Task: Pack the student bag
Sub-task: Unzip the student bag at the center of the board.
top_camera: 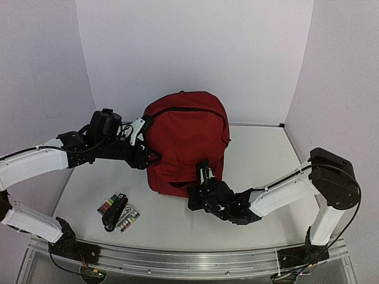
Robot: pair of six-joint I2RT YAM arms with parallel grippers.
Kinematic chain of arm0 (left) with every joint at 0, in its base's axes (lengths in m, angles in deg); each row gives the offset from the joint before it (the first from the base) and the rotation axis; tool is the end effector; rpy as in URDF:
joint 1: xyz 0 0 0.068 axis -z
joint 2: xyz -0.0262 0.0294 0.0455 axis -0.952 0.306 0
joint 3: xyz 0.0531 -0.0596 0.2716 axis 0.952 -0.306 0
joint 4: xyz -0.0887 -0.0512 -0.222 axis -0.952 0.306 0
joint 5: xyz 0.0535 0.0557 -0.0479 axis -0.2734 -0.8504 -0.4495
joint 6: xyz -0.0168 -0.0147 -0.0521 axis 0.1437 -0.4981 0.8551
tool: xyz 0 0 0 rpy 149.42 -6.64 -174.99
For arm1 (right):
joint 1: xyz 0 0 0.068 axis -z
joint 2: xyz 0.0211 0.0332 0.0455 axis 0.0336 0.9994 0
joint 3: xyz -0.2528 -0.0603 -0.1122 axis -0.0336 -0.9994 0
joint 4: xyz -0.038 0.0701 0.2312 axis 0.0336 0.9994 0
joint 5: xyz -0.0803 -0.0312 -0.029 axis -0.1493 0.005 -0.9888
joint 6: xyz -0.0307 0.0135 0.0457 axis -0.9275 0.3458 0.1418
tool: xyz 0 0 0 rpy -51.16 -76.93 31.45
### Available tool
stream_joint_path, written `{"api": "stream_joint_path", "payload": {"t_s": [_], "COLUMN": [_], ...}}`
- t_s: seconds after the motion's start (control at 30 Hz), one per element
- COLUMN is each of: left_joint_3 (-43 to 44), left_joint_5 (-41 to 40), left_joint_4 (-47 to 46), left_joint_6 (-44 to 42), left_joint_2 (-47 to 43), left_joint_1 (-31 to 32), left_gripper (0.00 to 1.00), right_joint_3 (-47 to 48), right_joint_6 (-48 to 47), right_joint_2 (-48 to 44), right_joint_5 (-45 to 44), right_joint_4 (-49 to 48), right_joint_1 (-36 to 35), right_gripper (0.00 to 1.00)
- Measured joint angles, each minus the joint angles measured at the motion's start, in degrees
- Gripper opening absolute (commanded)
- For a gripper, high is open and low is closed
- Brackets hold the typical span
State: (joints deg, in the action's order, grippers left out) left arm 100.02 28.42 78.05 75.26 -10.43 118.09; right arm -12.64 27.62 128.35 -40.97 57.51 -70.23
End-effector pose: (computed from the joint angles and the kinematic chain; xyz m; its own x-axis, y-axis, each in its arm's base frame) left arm 0.1768 -0.1939 0.3218 -0.3893 0.3465 -0.8535 0.8090 0.5716 -0.1370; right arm 0.1482 0.3314 0.1750 -0.5584 0.0338 -0.8289 -0.5006 0.7830 0.3692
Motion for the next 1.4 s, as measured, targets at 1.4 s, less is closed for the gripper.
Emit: {"api": "stream_joint_path", "payload": {"t_s": [1.4], "left_joint_3": [13.5], "left_joint_5": [-7.3], "left_joint_4": [4.4], "left_joint_6": [-12.9], "left_joint_2": [0.9], "left_joint_1": [3.1], "left_gripper": [0.97], "right_joint_3": [10.2], "right_joint_6": [-2.7], "right_joint_2": [-1.1], "right_joint_5": [5.9], "right_joint_4": [0.5], "right_joint_1": [7.3], "right_gripper": [0.0]}}
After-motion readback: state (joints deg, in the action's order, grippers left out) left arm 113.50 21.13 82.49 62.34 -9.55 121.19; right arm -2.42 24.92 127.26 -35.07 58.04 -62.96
